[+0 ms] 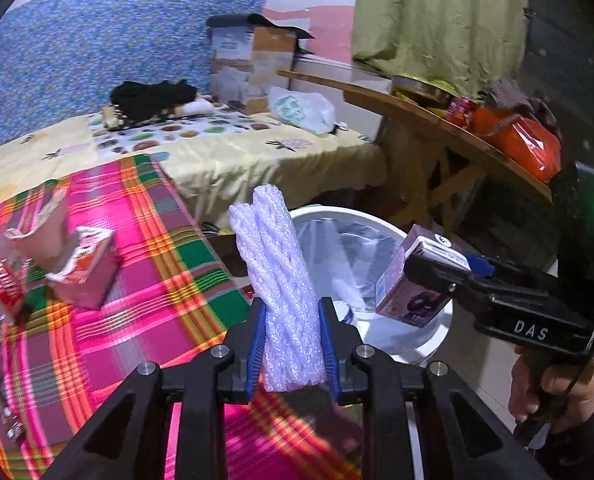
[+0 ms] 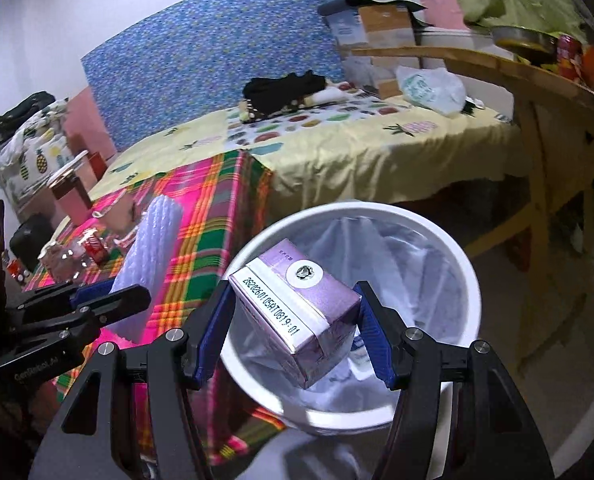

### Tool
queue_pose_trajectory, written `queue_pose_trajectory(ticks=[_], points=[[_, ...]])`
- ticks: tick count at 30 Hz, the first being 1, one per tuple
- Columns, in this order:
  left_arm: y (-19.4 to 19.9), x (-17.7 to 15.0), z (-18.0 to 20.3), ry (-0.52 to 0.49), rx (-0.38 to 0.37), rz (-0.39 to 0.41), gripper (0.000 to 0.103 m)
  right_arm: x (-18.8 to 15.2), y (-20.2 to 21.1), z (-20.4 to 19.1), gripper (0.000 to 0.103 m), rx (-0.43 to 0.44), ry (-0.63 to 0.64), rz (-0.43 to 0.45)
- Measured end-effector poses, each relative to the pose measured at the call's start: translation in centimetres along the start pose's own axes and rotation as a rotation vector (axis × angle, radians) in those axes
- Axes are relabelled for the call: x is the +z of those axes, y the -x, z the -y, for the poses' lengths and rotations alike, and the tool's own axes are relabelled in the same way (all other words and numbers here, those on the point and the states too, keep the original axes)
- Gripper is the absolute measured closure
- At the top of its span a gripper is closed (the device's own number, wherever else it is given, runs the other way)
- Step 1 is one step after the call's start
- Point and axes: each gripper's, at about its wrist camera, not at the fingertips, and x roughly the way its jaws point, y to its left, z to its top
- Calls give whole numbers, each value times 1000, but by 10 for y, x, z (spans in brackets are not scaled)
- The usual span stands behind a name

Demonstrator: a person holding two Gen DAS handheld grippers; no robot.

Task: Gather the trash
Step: 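Carry the foam net and carton over the bin and open both grippers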

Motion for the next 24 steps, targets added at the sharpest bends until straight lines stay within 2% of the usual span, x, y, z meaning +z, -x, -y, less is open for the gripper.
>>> queue_pose_trajectory(ticks=[18, 21, 23, 24], points=[[-64, 8, 23, -28, -79, -89, 75, -16, -13, 40, 41, -59, -74, -78], [-70, 9, 22, -25, -92, -96, 68, -17, -13, 43, 40, -69, -67, -80], [-72, 9, 22, -19, -96, -92, 59, -18, -12, 44, 40, -73, -67, -77], [-72, 9, 22, -17, -99, -90, 58, -17, -11, 44, 40, -71, -67, -77]])
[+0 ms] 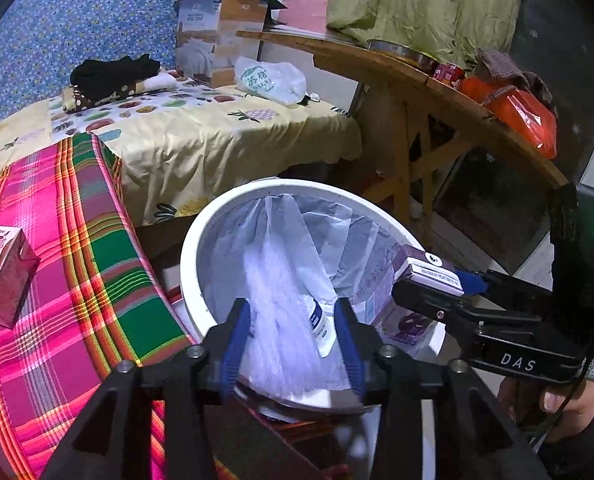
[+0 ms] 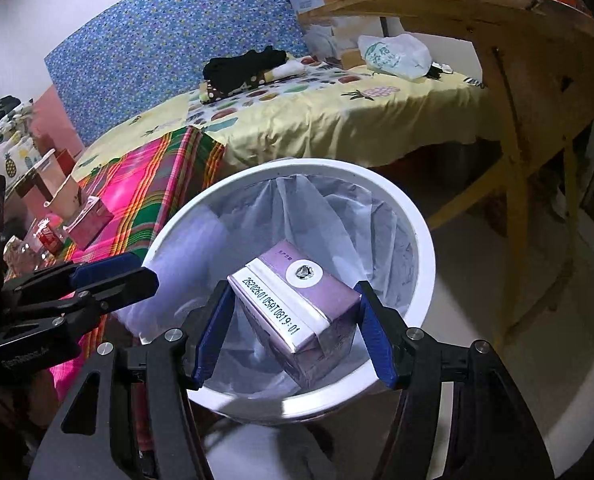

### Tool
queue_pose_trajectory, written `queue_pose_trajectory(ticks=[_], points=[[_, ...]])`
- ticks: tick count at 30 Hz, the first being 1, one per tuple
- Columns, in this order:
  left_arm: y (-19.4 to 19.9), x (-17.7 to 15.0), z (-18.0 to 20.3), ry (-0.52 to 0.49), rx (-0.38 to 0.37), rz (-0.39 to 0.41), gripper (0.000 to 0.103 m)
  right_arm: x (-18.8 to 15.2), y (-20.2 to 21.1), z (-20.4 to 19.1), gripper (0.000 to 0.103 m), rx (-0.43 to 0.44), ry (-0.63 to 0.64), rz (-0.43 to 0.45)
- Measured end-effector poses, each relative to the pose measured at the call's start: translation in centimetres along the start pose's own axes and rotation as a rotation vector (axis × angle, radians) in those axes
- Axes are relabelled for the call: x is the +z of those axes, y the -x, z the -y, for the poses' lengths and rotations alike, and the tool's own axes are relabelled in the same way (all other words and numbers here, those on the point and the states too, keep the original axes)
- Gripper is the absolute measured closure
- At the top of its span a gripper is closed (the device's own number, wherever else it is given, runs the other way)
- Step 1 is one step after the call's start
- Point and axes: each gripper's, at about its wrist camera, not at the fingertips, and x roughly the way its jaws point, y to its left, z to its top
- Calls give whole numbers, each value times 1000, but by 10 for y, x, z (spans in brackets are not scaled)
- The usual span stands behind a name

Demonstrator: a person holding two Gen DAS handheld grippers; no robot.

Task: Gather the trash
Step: 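Carry the foam net and carton over the bin and open both grippers, then move both tools back to the table toward the paper cup and bottle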

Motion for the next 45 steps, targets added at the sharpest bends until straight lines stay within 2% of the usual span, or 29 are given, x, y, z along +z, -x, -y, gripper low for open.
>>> queue_pose_trajectory(ticks=[8, 16, 24, 45], points=[[8, 0, -5, 18, 14, 23, 55, 1, 4, 0, 40, -10, 6, 6], [34, -3, -8, 27, 49, 61, 54, 7, 13, -10, 40, -5, 23, 40], [70, -19, -25, 85, 116, 99, 54, 9, 22, -36, 40, 56, 60, 68], [158, -70, -78, 202, 345, 171, 54, 5, 17, -117, 40, 241, 179, 57]])
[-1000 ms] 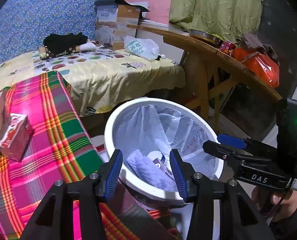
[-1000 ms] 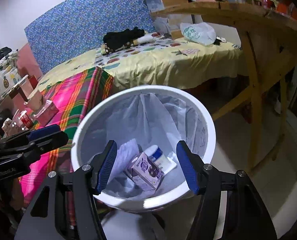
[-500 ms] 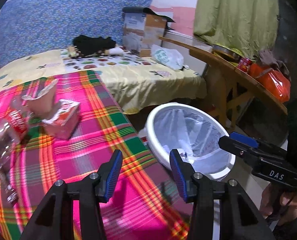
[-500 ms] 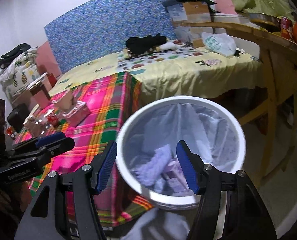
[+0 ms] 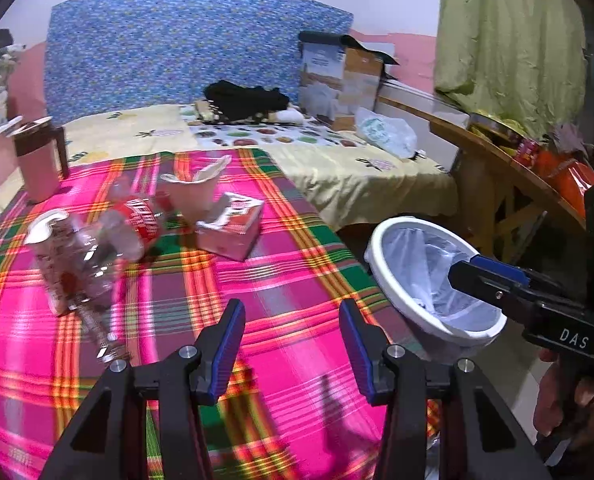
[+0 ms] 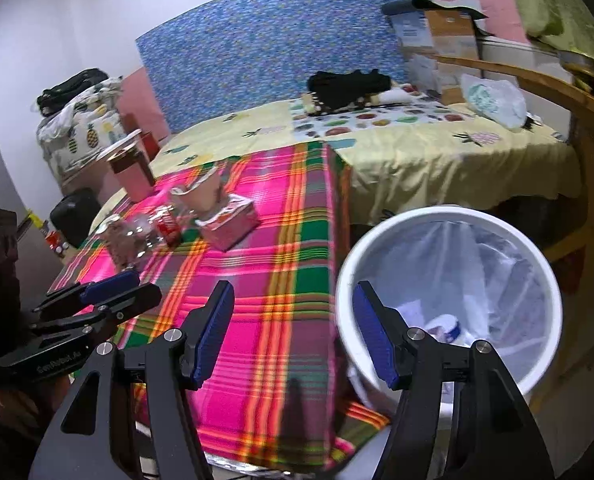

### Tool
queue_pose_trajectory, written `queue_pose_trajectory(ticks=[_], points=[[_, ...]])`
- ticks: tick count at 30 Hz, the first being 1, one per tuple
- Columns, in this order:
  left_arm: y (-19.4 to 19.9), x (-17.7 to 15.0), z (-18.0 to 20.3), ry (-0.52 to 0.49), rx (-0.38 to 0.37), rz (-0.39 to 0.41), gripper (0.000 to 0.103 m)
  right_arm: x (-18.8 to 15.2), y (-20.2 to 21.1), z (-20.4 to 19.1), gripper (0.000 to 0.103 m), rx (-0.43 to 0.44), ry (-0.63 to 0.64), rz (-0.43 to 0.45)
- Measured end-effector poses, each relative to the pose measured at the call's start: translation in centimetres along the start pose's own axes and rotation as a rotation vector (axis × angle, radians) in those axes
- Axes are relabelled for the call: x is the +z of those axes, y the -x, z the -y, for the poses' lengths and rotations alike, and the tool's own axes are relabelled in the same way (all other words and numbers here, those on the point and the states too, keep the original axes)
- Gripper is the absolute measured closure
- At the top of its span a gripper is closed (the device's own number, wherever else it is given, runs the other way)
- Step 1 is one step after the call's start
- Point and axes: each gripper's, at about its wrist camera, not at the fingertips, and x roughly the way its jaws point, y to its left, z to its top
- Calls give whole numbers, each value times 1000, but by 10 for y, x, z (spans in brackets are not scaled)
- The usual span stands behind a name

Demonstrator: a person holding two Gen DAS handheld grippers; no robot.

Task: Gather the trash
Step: 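Move both tools back to the table toward the paper cup and bottle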

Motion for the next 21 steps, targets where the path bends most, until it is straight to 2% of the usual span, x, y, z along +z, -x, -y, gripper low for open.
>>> queue_pose_trajectory(ticks=[21], points=[[22, 0, -72, 105, 165, 24, 54, 11, -30, -44, 40, 91, 51, -43]])
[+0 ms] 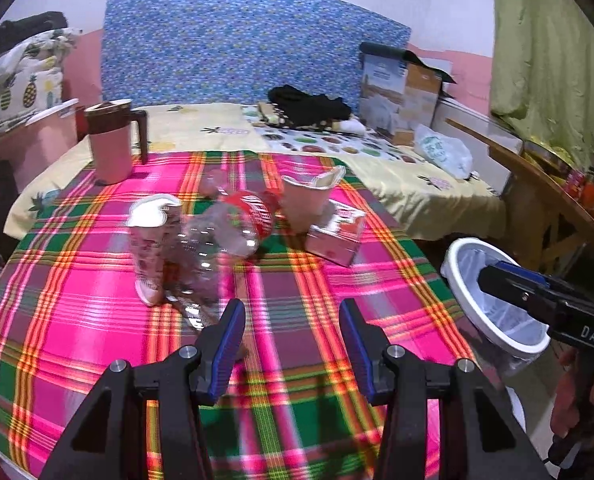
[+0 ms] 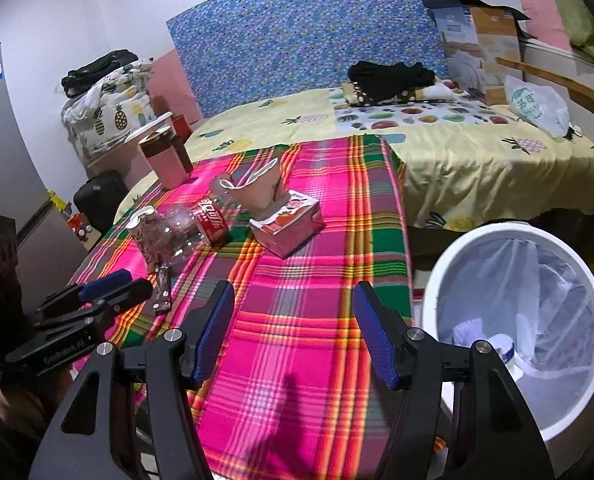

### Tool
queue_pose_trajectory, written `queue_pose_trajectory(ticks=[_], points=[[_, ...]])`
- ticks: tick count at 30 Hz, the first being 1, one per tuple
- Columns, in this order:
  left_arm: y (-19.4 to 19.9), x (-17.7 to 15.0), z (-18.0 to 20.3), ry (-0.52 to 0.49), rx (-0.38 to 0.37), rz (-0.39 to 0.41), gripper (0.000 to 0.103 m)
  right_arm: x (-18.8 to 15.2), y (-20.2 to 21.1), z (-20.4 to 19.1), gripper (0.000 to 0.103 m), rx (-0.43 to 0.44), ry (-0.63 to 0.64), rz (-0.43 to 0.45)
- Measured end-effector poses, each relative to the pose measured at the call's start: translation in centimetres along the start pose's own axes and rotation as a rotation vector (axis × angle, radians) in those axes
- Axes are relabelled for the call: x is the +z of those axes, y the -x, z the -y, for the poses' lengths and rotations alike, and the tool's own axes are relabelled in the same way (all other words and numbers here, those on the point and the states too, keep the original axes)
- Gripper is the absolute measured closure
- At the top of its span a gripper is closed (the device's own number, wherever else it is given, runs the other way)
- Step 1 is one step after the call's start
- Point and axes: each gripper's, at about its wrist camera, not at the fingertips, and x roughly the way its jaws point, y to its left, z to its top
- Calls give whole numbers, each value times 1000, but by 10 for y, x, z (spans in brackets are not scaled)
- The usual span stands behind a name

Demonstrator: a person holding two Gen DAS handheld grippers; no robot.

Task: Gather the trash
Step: 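Move both tools back to the table toward the paper cup and bottle, then grasp the patterned paper cup with the left gripper while the right grasps the plastic bottle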

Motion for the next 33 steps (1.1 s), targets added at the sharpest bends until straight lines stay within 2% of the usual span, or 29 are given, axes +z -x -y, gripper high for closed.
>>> queue_pose_trajectory(ticks=[9, 18, 24, 31, 33], points=[[-10, 17, -44, 62, 94, 10, 54, 14, -15, -14, 40, 20, 27, -11], [-29, 28, -79, 102, 152, 9, 54, 22, -35, -22, 40, 35, 30, -46], [-43, 34, -91, 117, 160, 5, 54, 24, -47, -26, 40, 43, 31, -77], [-59, 42, -99, 128, 120, 8, 54, 24, -57, -31, 40, 63, 24, -107], [-60, 44, -100, 121, 97, 17, 64, 25, -60, -33, 40, 76, 15, -114]])
